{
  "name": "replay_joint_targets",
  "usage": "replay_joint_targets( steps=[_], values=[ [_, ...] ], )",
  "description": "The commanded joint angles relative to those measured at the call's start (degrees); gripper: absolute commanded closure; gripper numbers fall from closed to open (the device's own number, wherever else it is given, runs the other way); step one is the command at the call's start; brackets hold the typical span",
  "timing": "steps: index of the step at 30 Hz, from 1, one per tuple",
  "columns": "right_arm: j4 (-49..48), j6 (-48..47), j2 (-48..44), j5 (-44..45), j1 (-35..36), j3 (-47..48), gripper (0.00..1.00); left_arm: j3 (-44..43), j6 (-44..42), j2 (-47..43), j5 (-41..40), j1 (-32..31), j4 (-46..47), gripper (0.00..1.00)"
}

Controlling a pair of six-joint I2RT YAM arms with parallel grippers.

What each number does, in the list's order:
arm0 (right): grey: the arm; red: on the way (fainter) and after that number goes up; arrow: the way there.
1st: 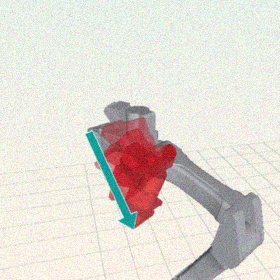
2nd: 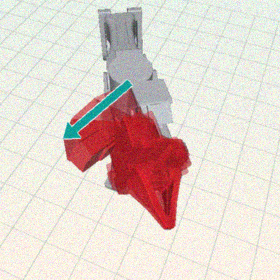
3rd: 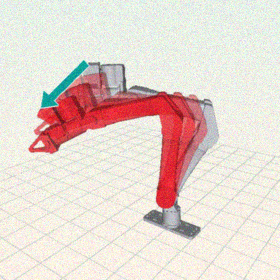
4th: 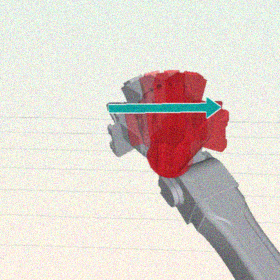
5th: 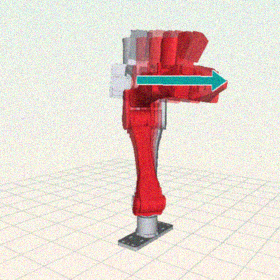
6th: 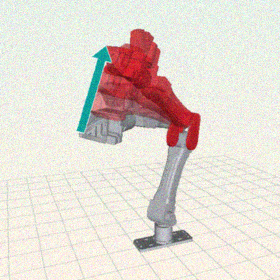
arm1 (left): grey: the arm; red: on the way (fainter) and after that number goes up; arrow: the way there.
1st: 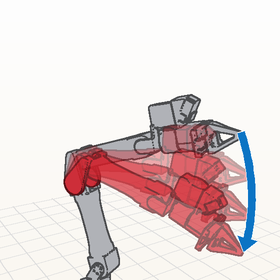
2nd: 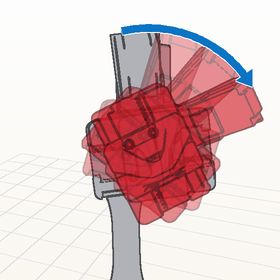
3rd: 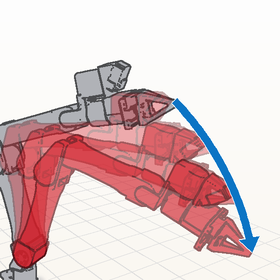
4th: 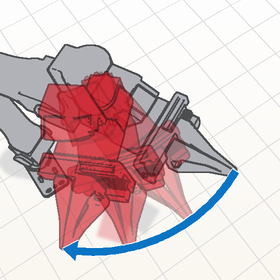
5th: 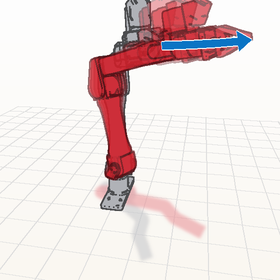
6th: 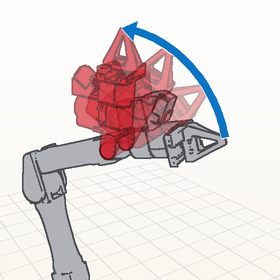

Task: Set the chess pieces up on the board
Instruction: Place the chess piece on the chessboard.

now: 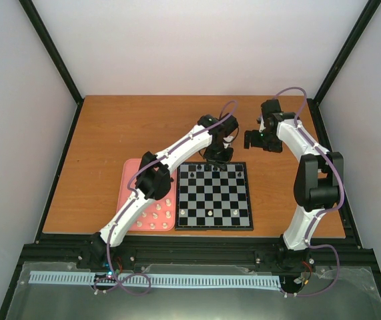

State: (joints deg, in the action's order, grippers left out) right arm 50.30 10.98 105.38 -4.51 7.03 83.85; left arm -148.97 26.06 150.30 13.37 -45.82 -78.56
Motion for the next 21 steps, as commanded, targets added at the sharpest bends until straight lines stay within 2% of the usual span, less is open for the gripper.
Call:
replay_joint_targets(
  steps=[1, 21],
  values=[
    [-0.1, 0.1, 0.7, 0.9, -0.5, 1.2, 0.0, -3.0, -0.7, 0.7, -0.2, -0.5, -0.2, 0.81],
    [-0.2, 0.2, 0.3, 0.6, -0.6, 1.1, 0.0, -3.0, 0.3, -0.6, 0.1, -0.5, 2.7, 0.77]
  ],
)
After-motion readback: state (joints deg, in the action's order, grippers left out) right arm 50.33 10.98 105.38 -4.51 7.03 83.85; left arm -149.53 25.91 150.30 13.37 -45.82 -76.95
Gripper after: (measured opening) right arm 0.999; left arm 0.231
